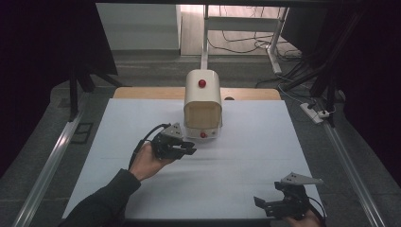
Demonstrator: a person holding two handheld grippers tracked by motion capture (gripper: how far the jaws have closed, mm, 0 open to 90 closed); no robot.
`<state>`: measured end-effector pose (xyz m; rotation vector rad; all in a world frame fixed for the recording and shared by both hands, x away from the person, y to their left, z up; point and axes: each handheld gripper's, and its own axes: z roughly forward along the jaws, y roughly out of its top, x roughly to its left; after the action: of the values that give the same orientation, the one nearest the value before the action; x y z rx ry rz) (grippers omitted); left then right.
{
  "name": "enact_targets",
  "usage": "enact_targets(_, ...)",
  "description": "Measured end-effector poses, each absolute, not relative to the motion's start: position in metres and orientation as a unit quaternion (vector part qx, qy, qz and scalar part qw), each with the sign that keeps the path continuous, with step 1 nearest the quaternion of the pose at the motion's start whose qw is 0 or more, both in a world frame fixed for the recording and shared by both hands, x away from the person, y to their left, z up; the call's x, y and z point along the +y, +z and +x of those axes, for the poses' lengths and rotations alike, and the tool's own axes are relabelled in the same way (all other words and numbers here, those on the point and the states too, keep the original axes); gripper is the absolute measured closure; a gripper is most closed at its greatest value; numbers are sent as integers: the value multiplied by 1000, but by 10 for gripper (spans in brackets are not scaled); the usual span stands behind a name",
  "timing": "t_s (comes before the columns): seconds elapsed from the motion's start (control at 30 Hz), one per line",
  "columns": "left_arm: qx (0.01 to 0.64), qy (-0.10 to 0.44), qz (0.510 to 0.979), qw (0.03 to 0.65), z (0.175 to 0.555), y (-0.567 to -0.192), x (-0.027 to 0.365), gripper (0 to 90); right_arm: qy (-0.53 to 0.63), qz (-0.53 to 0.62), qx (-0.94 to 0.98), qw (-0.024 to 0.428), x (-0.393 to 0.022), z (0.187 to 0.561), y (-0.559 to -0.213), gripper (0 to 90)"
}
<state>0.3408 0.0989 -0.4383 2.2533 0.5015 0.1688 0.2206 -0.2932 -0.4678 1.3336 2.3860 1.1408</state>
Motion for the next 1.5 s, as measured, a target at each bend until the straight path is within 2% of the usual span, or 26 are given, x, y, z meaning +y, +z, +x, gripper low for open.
enact_targets(0.2,210,80,891,395,350,-437,94,884,384,448,802,88,-294,221,-468,0)
enact_targets(0.6,242,82,884,391,365,-440,92,888,386,449,801,86,-294,221,-468,0)
enact_targets(1.5,247,82,881,394,382,-433,87,889,388,451,800,82,-295,222,-468,0)
